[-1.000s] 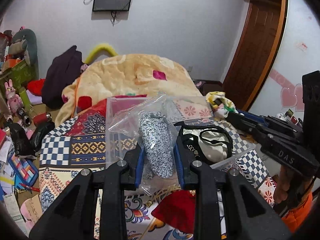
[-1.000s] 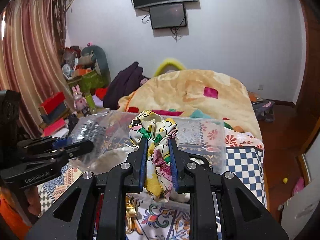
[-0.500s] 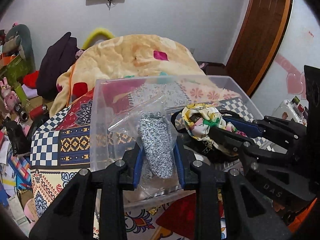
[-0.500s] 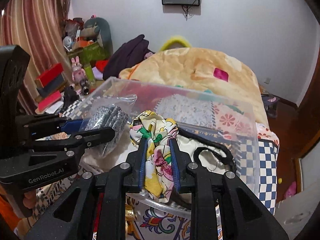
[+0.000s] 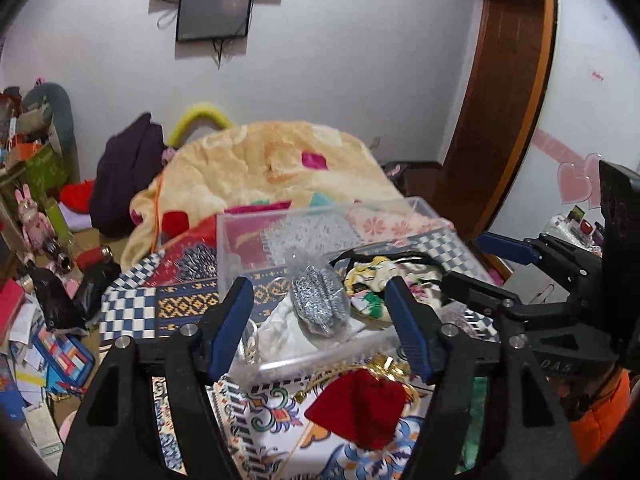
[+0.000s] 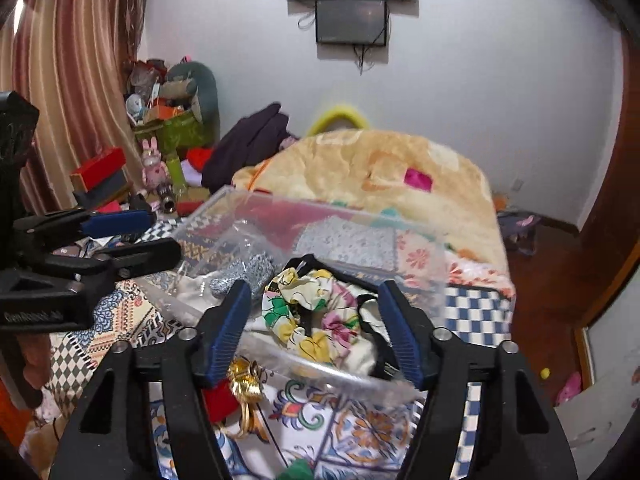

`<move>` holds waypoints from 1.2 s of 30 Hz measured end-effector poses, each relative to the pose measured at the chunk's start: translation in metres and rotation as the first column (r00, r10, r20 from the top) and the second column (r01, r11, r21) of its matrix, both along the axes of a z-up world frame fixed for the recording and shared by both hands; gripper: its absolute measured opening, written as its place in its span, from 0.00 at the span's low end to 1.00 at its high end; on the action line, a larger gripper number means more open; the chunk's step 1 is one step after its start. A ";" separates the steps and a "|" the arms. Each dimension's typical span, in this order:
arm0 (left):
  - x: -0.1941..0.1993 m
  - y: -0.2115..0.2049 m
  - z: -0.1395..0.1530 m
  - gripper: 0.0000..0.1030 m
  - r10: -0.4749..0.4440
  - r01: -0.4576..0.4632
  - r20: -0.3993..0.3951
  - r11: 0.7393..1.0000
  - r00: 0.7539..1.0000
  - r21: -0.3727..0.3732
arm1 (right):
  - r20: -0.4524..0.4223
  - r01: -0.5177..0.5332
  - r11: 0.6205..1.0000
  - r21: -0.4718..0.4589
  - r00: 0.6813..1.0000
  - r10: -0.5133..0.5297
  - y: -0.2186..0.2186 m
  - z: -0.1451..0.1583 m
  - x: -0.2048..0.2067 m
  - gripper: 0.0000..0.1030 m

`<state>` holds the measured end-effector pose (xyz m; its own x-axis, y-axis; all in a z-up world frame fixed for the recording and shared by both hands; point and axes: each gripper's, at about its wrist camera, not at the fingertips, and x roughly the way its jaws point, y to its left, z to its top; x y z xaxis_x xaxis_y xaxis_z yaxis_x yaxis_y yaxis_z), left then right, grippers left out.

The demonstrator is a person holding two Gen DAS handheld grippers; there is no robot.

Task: Organize soft objects
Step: 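Move both items into the clear plastic box and open both tools, then grasp the green sponge with the left tool while the right tool grasps the green knitted glove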

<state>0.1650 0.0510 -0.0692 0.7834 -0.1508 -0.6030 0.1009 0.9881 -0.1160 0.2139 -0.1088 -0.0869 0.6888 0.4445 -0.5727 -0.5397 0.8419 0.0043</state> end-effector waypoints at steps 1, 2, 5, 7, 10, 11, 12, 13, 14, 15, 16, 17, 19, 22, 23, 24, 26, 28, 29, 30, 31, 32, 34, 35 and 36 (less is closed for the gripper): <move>-0.005 0.000 0.003 0.68 -0.002 0.002 0.010 1.000 1.000 0.002 | 0.018 0.004 1.000 0.004 1.000 -0.004 -0.004 0.003 -0.006 0.68; -0.013 0.000 0.007 0.70 -0.002 0.002 0.022 1.000 1.000 0.003 | 0.032 0.010 1.000 0.004 0.999 -0.010 -0.007 0.006 -0.011 0.70; -0.035 -0.002 0.017 0.80 0.002 -0.003 0.058 1.000 0.998 0.009 | 0.062 0.024 1.000 0.014 0.998 -0.025 -0.017 0.010 -0.027 0.77; -0.051 -0.006 0.020 0.81 0.007 -0.009 0.078 1.000 0.997 0.025 | 0.069 0.027 0.999 0.020 0.997 -0.028 -0.022 0.009 -0.036 0.81; -0.068 -0.009 0.018 0.85 0.004 -0.007 0.080 0.999 0.997 0.041 | 0.054 0.034 0.999 0.015 0.998 -0.035 -0.029 0.002 -0.047 0.81; -0.072 -0.010 0.016 0.88 0.004 -0.007 0.079 0.999 0.997 0.043 | 0.043 0.037 0.999 0.008 0.998 -0.038 -0.031 -0.003 -0.052 0.81; -0.077 -0.010 0.013 0.88 0.005 -0.008 0.077 0.999 0.997 0.045 | 0.034 0.040 0.999 0.002 0.999 -0.040 -0.032 -0.007 -0.053 0.81; -0.081 -0.011 0.010 0.89 0.005 -0.008 0.073 0.999 0.997 0.047 | 0.022 0.042 0.999 -0.004 0.999 -0.042 -0.034 -0.011 -0.055 0.81; -0.085 -0.012 0.006 0.89 0.003 -0.006 0.064 0.999 0.998 0.045 | 0.008 0.046 0.999 -0.008 0.999 -0.046 -0.035 -0.016 -0.058 0.81; -0.088 -0.012 0.002 0.89 0.001 -0.004 0.054 0.999 0.999 0.040 | -0.011 0.046 0.999 -0.010 0.999 -0.046 -0.037 -0.022 -0.061 0.81; -0.091 -0.013 -0.003 0.89 0.000 -0.001 0.039 0.999 0.999 0.032 | -0.028 0.047 0.999 -0.011 0.998 -0.048 -0.038 -0.027 -0.064 0.81; -0.093 -0.014 -0.008 0.89 -0.003 0.003 0.025 1.000 1.000 0.025 | -0.054 0.049 0.999 -0.011 0.997 -0.049 -0.041 -0.034 -0.068 0.81; -0.098 -0.014 -0.020 0.89 -0.011 0.011 -0.009 1.000 1.000 0.014 | -0.090 0.049 0.999 -0.017 0.995 -0.051 -0.043 -0.044 -0.071 0.81; -0.101 -0.019 -0.037 0.89 -0.017 0.018 -0.057 1.000 0.998 0.005 | -0.138 0.057 0.998 -0.025 0.989 -0.060 -0.045 -0.061 -0.075 0.81; -0.103 -0.022 -0.043 0.89 -0.022 0.022 -0.074 1.000 0.997 0.000 | -0.155 0.061 0.998 -0.026 0.986 -0.064 -0.047 -0.068 -0.076 0.81; -0.104 -0.023 -0.048 0.89 -0.025 0.025 -0.087 1.000 0.996 -0.003 | -0.169 0.066 0.997 -0.027 0.983 -0.069 -0.047 -0.073 -0.075 0.81; -0.105 -0.027 -0.060 0.89 -0.026 0.025 -0.111 1.000 0.993 -0.010 | -0.202 0.080 0.997 -0.024 0.976 -0.083 -0.050 -0.081 -0.072 0.81; -0.106 -0.029 -0.072 0.89 -0.029 0.026 -0.142 0.999 0.989 -0.023 | -0.238 0.081 0.997 -0.017 0.968 -0.083 -0.052 -0.090 -0.068 0.81; -0.106 -0.029 -0.077 0.89 -0.027 0.023 -0.154 0.999 0.988 -0.025 | -0.247 0.083 0.996 -0.017 0.965 -0.084 -0.053 -0.093 -0.068 0.81; -0.106 -0.030 -0.081 0.89 -0.023 0.019 -0.164 0.999 0.986 -0.025 | -0.255 0.082 0.996 -0.018 0.963 -0.084 -0.053 -0.097 -0.068 0.81; -0.106 -0.030 -0.087 0.89 -0.018 0.014 -0.174 1.000 0.985 -0.024 | -0.262 0.076 0.997 -0.019 0.962 -0.078 -0.052 -0.099 -0.069 0.81; -0.106 -0.030 -0.090 0.89 -0.015 0.011 -0.179 1.000 0.984 -0.022 | -0.265 0.071 0.997 -0.018 0.962 -0.073 -0.053 -0.100 -0.070 0.80; -0.107 -0.030 -0.096 0.89 -0.019 0.015 -0.184 1.000 0.983 -0.022 | -0.267 0.059 0.998 -0.018 0.962 -0.062 -0.052 -0.103 -0.072 0.73; -0.106 -0.030 -0.098 0.89 -0.021 0.018 -0.187 1.000 0.982 -0.022 | -0.273 0.048 0.999 -0.014 0.961 -0.050 -0.052 -0.104 -0.074 0.66; -0.106 -0.030 -0.101 0.89 -0.018 0.014 -0.192 1.000 0.981 -0.021 | -0.265 0.045 0.999 -0.013 0.963 -0.047 -0.052 -0.103 -0.075 0.61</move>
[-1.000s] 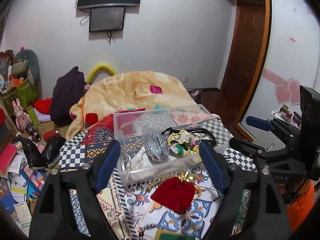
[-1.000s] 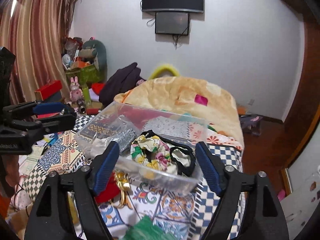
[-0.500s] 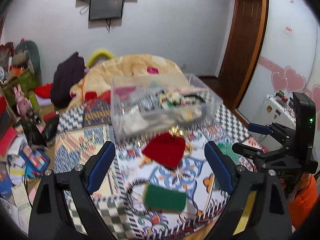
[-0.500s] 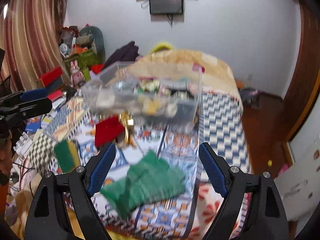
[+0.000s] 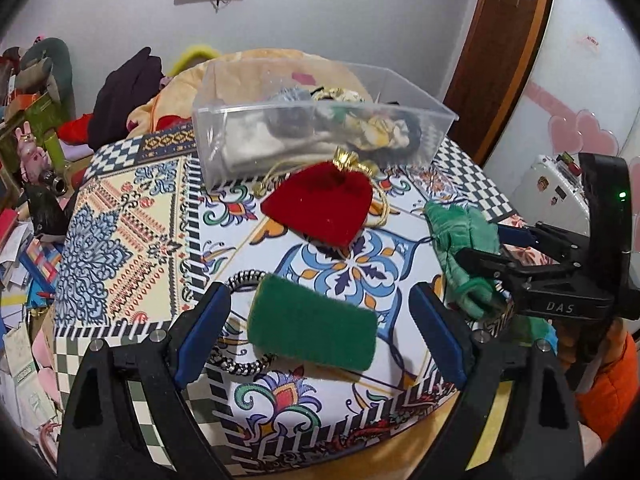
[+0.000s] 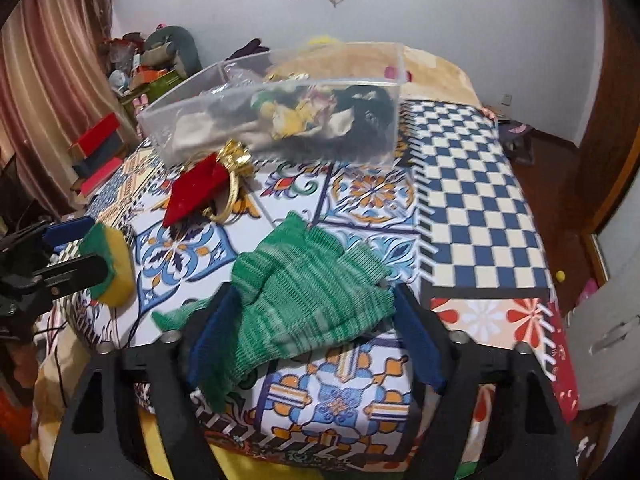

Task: Organize soft objects
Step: 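Grasp the green sponge with the left tool while the right tool grasps the green knitted glove, then lower the sponge and glove into the clear box and open both tools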

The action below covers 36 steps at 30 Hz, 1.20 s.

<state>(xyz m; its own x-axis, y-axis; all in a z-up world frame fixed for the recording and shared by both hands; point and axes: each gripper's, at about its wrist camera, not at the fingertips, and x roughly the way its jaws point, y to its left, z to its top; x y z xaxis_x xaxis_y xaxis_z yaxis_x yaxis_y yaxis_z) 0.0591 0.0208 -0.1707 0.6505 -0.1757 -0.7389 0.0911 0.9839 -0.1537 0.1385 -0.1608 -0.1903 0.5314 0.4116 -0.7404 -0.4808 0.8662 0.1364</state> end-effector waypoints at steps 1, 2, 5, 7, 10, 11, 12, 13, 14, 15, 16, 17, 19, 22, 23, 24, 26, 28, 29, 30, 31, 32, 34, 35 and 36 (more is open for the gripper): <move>0.001 0.000 -0.002 0.89 0.003 -0.003 -0.001 1.000 1.000 0.000 | 0.004 -0.010 1.000 0.002 1.000 0.010 0.000 0.000 -0.002 0.58; 0.001 0.001 -0.004 0.88 0.002 -0.002 -0.006 1.000 1.000 -0.002 | 0.003 -0.020 1.000 0.007 1.000 0.020 0.001 0.001 -0.002 0.47; 0.001 0.000 -0.011 0.80 0.000 0.000 -0.018 1.000 1.000 -0.006 | 0.013 -0.017 1.000 0.014 1.000 0.017 0.001 0.004 -0.003 0.34; 0.002 -0.001 -0.014 0.71 -0.009 0.008 -0.029 1.000 1.000 -0.005 | 0.017 -0.020 1.000 0.019 1.000 0.019 0.002 0.005 -0.002 0.30; 0.001 -0.002 -0.016 0.62 -0.014 0.014 -0.026 1.000 1.000 0.003 | 0.034 -0.019 1.000 0.018 0.999 0.019 0.003 0.008 -0.004 0.26; 0.001 -0.002 -0.014 0.62 -0.013 0.013 -0.016 1.000 1.000 0.004 | 0.041 -0.020 1.000 0.018 0.999 0.019 0.003 0.009 -0.005 0.25; 0.000 -0.002 -0.012 0.61 -0.014 0.014 -0.006 1.000 1.000 0.002 | 0.046 -0.019 1.000 0.020 0.999 0.018 0.004 0.011 -0.005 0.25; 0.000 -0.002 -0.010 0.61 -0.014 0.014 0.001 1.000 1.000 0.001 | 0.052 -0.018 1.000 0.024 0.999 0.017 0.003 0.013 -0.006 0.25; -0.001 -0.002 -0.008 0.61 -0.014 0.014 0.009 1.000 1.000 0.000 | 0.056 -0.017 0.999 0.029 0.998 0.015 0.002 0.015 -0.005 0.24; -0.001 -0.001 -0.004 0.61 -0.013 0.013 0.019 1.000 1.000 -0.002 | 0.061 -0.016 0.999 0.034 0.998 0.014 0.002 0.018 -0.005 0.24; -0.001 0.000 -0.001 0.61 -0.013 0.013 0.025 1.000 1.000 -0.004 | 0.066 -0.015 0.999 0.038 0.998 0.013 0.001 0.020 -0.005 0.24; -0.001 0.001 0.003 0.61 -0.014 0.014 0.034 1.000 0.999 -0.008 | 0.076 -0.013 0.999 0.042 0.997 0.009 0.001 0.024 -0.005 0.24; 0.001 0.004 0.013 0.61 -0.009 0.010 0.057 1.000 0.998 -0.019 | 0.093 -0.009 0.999 0.050 0.996 0.005 0.000 0.031 -0.005 0.24; 0.004 0.009 0.028 0.61 0.001 0.002 0.093 1.000 0.996 -0.031 | 0.132 -0.007 0.998 0.064 0.991 -0.002 -0.002 0.045 -0.004 0.24; 0.007 0.009 0.033 0.61 0.006 -0.003 0.110 1.000 0.994 -0.029 | 0.149 -0.005 0.997 0.072 0.989 -0.005 -0.002 0.052 -0.003 0.24; 0.009 0.011 0.040 0.61 0.011 -0.008 0.129 1.000 0.992 -0.027 | 0.162 -0.005 0.997 0.080 0.987 -0.008 -0.003 0.056 -0.002 0.24; 0.014 0.013 0.051 0.61 0.022 -0.018 0.156 0.999 0.988 -0.028 | 0.193 -0.003 0.996 0.093 0.981 -0.015 -0.002 0.069 0.001 0.24; 0.020 0.015 0.060 0.61 0.032 -0.027 0.178 0.999 0.984 -0.028 | 0.219 -0.004 0.995 0.103 0.975 -0.019 -0.001 0.078 0.005 0.24; 0.023 0.016 0.065 0.61 0.036 -0.032 0.189 0.999 0.981 -0.026 | 0.235 -0.005 0.994 0.108 0.972 -0.020 0.001 0.083 0.007 0.24; 0.026 0.017 0.068 0.61 0.040 -0.036 0.198 0.999 0.979 -0.023 | 0.250 -0.005 0.994 0.113 0.968 -0.023 0.002 0.088 0.009 0.24; 0.029 0.018 0.072 0.61 0.046 -0.043 0.211 0.999 0.976 -0.021 | 0.260 -0.006 0.993 0.117 0.965 -0.025 0.003 0.091 0.011 0.24; 0.033 0.019 0.076 0.61 0.051 -0.047 0.222 0.999 0.974 -0.020 | 0.274 -0.007 0.992 0.123 0.961 -0.027 0.004 0.095 0.014 0.24; 0.040 0.021 0.081 0.61 0.057 -0.054 0.238 0.998 0.970 -0.020 | 0.290 -0.009 0.992 0.129 0.957 -0.029 0.007 0.099 0.019 0.24; 0.045 0.022 0.084 0.61 0.061 -0.058 0.244 0.998 0.968 -0.019 | 0.298 -0.008 0.991 0.134 0.954 -0.032 0.010 0.102 0.022 0.24; 0.048 0.023 0.085 0.61 0.064 -0.061 0.250 0.998 0.966 -0.017 | 0.302 -0.009 0.991 0.137 0.953 -0.033 0.011 0.103 0.025 0.24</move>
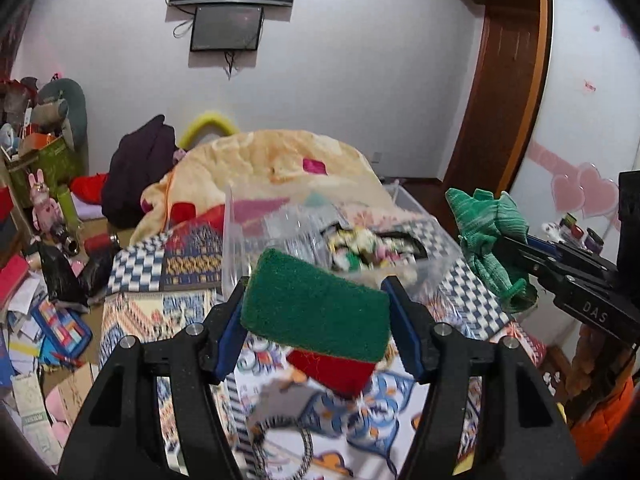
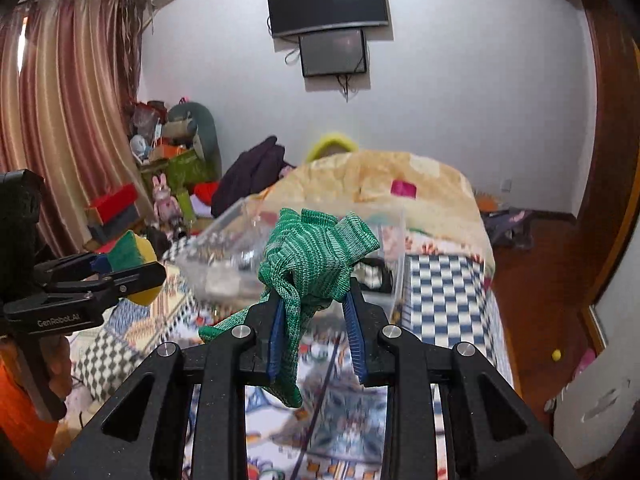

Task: Organize soft objects
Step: 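Lower the sponge and glove into the clear box and open both tools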

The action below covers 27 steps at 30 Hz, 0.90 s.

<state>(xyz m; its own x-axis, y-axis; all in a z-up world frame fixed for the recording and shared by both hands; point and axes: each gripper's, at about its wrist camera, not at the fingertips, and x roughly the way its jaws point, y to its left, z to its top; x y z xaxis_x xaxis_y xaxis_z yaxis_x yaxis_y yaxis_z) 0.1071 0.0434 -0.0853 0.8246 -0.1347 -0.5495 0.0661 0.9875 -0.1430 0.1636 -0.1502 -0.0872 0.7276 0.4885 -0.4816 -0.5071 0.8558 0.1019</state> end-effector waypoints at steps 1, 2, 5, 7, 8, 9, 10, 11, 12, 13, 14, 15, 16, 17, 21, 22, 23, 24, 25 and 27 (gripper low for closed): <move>0.004 0.001 0.002 0.61 0.003 -0.003 0.006 1.000 1.000 0.002 | 0.006 0.001 1.000 0.003 1.000 -0.001 0.003 0.002 0.004 0.24; 0.009 0.001 0.004 0.61 0.006 -0.006 0.011 1.000 1.000 0.003 | 0.011 0.003 1.000 0.004 1.000 -0.003 0.003 0.003 0.007 0.24; 0.021 0.004 0.004 0.61 0.018 -0.018 0.014 1.000 1.000 0.006 | 0.018 0.013 1.000 0.013 1.000 -0.013 0.009 0.005 0.015 0.24; 0.031 0.006 0.003 0.61 0.027 -0.027 0.007 1.000 1.000 0.006 | 0.016 0.017 1.000 0.020 1.000 -0.017 0.010 0.006 0.022 0.24; 0.037 0.008 0.001 0.61 0.032 -0.032 -0.002 0.999 0.999 0.005 | 0.013 0.019 1.000 0.020 1.000 -0.020 0.012 0.005 0.027 0.24; 0.042 0.009 -0.002 0.61 0.035 -0.035 -0.010 0.999 0.999 0.005 | 0.009 0.020 1.000 0.022 1.000 -0.021 0.014 0.005 0.030 0.24; 0.048 0.009 -0.004 0.61 0.038 -0.038 -0.020 0.999 0.999 0.006 | 0.006 0.020 1.000 0.024 1.000 -0.020 0.017 0.004 0.033 0.24; 0.053 0.010 -0.007 0.61 0.044 -0.044 -0.029 0.999 0.999 0.011 | 0.000 0.018 1.000 0.024 1.000 -0.018 0.021 0.003 0.038 0.24; 0.058 0.010 -0.009 0.61 0.050 -0.050 -0.037 0.999 0.998 0.016 | -0.005 0.016 1.000 0.025 1.000 -0.016 0.023 0.002 0.041 0.24; 0.063 0.011 -0.012 0.61 0.053 -0.053 -0.047 0.998 0.997 0.017 | -0.012 0.012 1.000 0.027 1.000 -0.012 0.027 0.001 0.045 0.24; 0.068 0.013 -0.016 0.61 0.055 -0.054 -0.059 0.998 0.997 0.016 | -0.017 0.008 1.000 0.026 1.000 -0.008 0.029 -0.001 0.047 0.24; 0.073 0.014 -0.019 0.61 0.057 -0.057 -0.070 0.998 0.996 0.013 | -0.020 0.006 1.000 0.022 1.000 -0.006 0.032 -0.002 0.050 0.24; 0.077 0.015 -0.022 0.61 0.058 -0.057 -0.081 0.998 0.995 0.008 | -0.023 0.005 1.000 0.015 1.000 -0.005 0.034 -0.003 0.053 0.24; 0.080 0.016 -0.024 0.61 0.058 -0.058 -0.089 0.998 0.994 0.003 | -0.029 0.001 1.000 0.005 1.000 -0.001 0.039 -0.005 0.055 0.24; 0.093 0.019 -0.034 0.61 0.064 -0.066 -0.122 0.998 0.990 -0.013 | -0.052 -0.014 0.999 -0.034 0.999 0.012 0.055 -0.016 0.065 0.24; 0.094 0.020 -0.036 0.61 0.065 -0.068 -0.128 0.998 0.990 -0.014 | -0.056 -0.014 0.999 -0.043 0.998 0.012 0.057 -0.018 0.067 0.24; 0.097 0.020 -0.038 0.61 0.065 -0.067 -0.136 0.998 0.989 -0.016 | -0.064 -0.009 0.999 -0.052 0.998 0.006 0.060 -0.023 0.072 0.24; 0.098 0.020 -0.039 0.61 0.060 -0.064 -0.144 0.998 0.988 -0.021 | -0.072 -0.005 0.999 -0.053 0.997 0.001 0.061 -0.025 0.074 0.24; 0.099 0.019 -0.040 0.61 0.060 -0.063 -0.141 0.998 0.988 -0.021 | -0.087 -0.006 0.999 -0.051 0.996 0.002 0.063 -0.028 0.078 0.24; 0.100 0.016 -0.040 0.61 0.065 -0.067 -0.138 0.998 0.988 -0.007 | -0.124 -0.016 0.999 -0.044 0.992 0.011 0.065 -0.034 0.085 0.24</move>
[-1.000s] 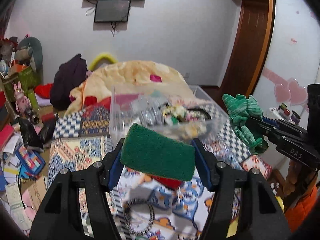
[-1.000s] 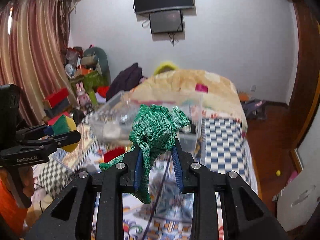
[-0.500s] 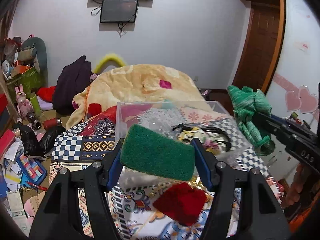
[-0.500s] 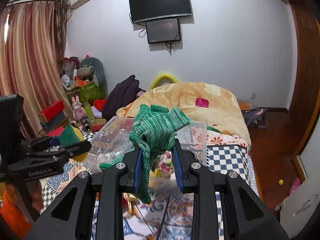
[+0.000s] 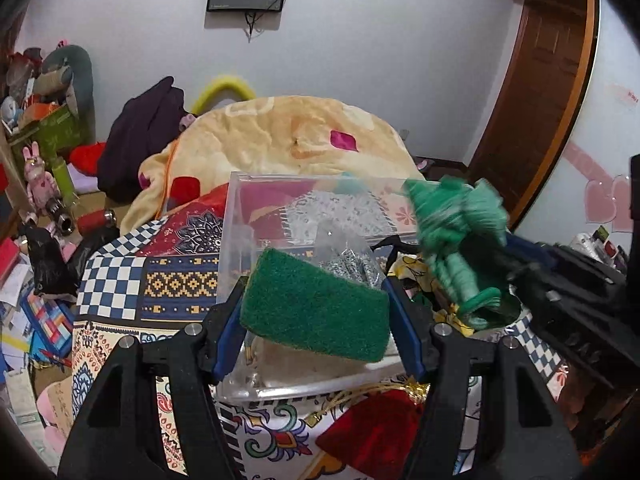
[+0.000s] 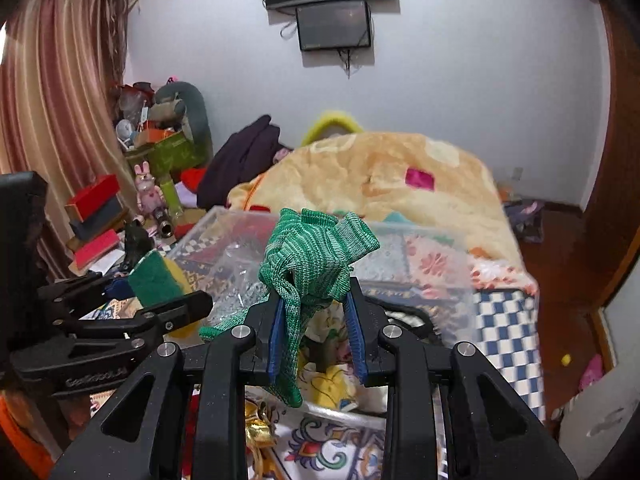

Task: Organize soft objects
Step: 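Lower the sponge and glove into the clear box and open both tools, then grasp the red velvet pouch with the right tool while the left tool grasps the beaded bracelet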

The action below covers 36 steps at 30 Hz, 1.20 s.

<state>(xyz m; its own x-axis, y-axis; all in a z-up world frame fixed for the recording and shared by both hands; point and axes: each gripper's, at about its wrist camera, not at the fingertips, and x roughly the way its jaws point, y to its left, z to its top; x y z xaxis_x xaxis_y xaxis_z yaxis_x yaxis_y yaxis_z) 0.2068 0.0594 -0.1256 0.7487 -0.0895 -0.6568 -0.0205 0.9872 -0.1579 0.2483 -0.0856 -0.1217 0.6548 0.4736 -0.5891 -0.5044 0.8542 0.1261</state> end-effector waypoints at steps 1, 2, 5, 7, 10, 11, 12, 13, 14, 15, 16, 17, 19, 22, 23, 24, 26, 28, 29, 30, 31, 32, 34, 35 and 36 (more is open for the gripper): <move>0.001 -0.001 0.000 0.62 -0.004 0.004 0.000 1.000 1.000 0.003 | -0.008 -0.001 1.000 -0.003 1.000 0.001 0.001 -0.002 0.002 0.24; 0.001 -0.002 0.000 0.62 -0.005 0.005 0.000 1.000 1.000 0.005 | -0.016 -0.004 1.000 -0.012 1.000 0.004 0.002 -0.004 0.003 0.25; 0.002 -0.003 0.000 0.64 -0.007 0.007 -0.007 1.000 1.000 0.012 | -0.024 -0.005 1.000 -0.027 1.000 0.005 0.001 -0.007 0.002 0.27; 0.003 -0.003 0.001 0.67 -0.008 0.008 -0.012 1.000 1.000 0.008 | -0.026 -0.006 0.999 -0.035 1.000 0.006 0.001 -0.005 0.001 0.28; 0.002 -0.001 0.004 0.75 -0.004 0.004 -0.015 1.000 1.000 -0.010 | -0.023 -0.005 0.999 -0.054 1.000 0.003 -0.002 -0.002 -0.002 0.37; 0.002 0.000 0.005 0.75 -0.005 0.005 -0.017 1.000 1.000 -0.016 | -0.018 -0.002 0.998 -0.058 1.000 0.000 -0.003 0.001 -0.004 0.45; 0.001 0.001 0.006 0.75 -0.006 0.006 -0.017 1.000 1.000 -0.021 | -0.015 0.001 0.998 -0.058 1.000 -0.002 -0.005 0.002 -0.005 0.54; -0.001 0.002 0.008 0.75 -0.006 0.006 -0.015 1.000 1.000 -0.027 | -0.004 0.007 0.999 -0.054 1.000 -0.007 -0.008 0.005 -0.008 0.57; -0.004 0.004 0.011 0.75 -0.006 0.006 -0.008 0.999 1.000 -0.034 | 0.005 0.010 0.999 -0.052 1.000 -0.010 -0.010 0.007 -0.010 0.60; -0.006 0.005 0.013 0.75 -0.005 0.005 -0.001 0.999 1.000 -0.037 | 0.016 0.010 0.999 -0.053 1.000 -0.009 -0.012 0.010 -0.013 0.61; -0.010 0.006 0.017 0.75 -0.004 0.005 0.009 0.999 1.000 -0.038 | 0.023 0.008 0.999 -0.054 1.000 -0.007 -0.013 0.012 -0.015 0.61; -0.014 0.007 0.021 0.77 -0.003 0.003 0.020 0.999 1.000 -0.035 | 0.031 0.007 0.998 -0.055 0.999 -0.005 -0.014 0.016 -0.018 0.64; -0.024 0.009 0.030 0.81 -0.001 0.002 0.044 1.000 0.999 -0.029 | 0.057 0.006 0.999 -0.054 0.998 -0.003 -0.017 0.022 -0.024 0.67; -0.038 0.011 0.039 0.88 0.000 0.001 0.074 1.000 0.997 -0.020 | 0.091 -0.006 0.999 -0.044 0.996 0.010 -0.020 0.030 -0.036 0.73; -0.046 0.012 0.041 0.90 -0.001 0.002 0.083 1.000 0.997 -0.015 | 0.101 -0.014 0.999 -0.043 0.995 0.018 -0.021 0.031 -0.041 0.76; -0.051 0.013 0.042 0.91 -0.004 0.005 0.085 1.000 0.996 -0.010 | 0.110 -0.018 0.999 -0.042 0.994 0.023 -0.022 0.031 -0.046 0.80; -0.063 0.014 0.042 0.93 -0.009 0.009 0.084 1.000 0.996 0.002 | 0.114 -0.037 0.999 -0.039 0.993 0.041 -0.022 0.030 -0.054 0.81; -0.074 0.016 0.038 0.94 -0.011 0.010 0.075 1.000 0.997 0.014 | 0.104 -0.054 0.998 -0.041 0.993 0.058 -0.021 0.026 -0.059 0.81; -0.079 0.017 0.035 0.94 -0.012 0.011 0.065 1.000 0.998 0.019 | 0.096 -0.063 0.997 -0.046 0.993 0.067 -0.019 0.023 -0.062 0.81; -0.085 0.018 0.031 0.94 -0.014 0.013 0.052 1.000 0.999 0.023 | 0.088 -0.072 0.996 -0.052 0.993 0.076 -0.017 0.019 -0.064 0.81; -0.089 0.019 0.027 0.94 -0.015 0.014 0.040 1.000 0.999 0.025 | 0.079 -0.079 0.995 -0.058 0.993 0.084 -0.015 0.015 -0.066 0.81; -0.092 0.019 0.023 0.94 -0.015 0.014 0.028 1.000 1.000 0.025 | 0.063 -0.091 0.994 -0.061 0.994 0.095 -0.012 0.009 -0.067 0.81; -0.100 0.019 0.012 0.94 -0.016 0.016 -0.004 0.999 1.000 0.039 | 0.032 -0.113 0.991 -0.071 0.993 0.116 -0.006 -0.001 -0.068 0.81; -0.105 0.018 0.007 0.94 -0.020 0.021 -0.017 0.998 1.000 0.057 | 0.015 -0.125 0.989 -0.077 0.992 0.127 -0.002 -0.008 -0.068 0.81; -0.110 0.019 0.002 0.94 -0.022 0.024 -0.023 0.997 0.999 0.072 | -0.002 -0.135 0.987 -0.083 0.991 0.136 0.003 -0.014 -0.068 0.81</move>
<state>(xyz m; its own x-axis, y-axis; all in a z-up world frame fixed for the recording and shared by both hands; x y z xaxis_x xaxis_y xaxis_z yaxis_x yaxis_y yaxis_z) 0.0970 0.0781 -0.1232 0.7319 -0.0581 -0.6790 -0.0002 0.9963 -0.0855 0.1798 -0.0827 -0.1361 0.5903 0.5081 -0.6273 -0.6167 0.7852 0.0557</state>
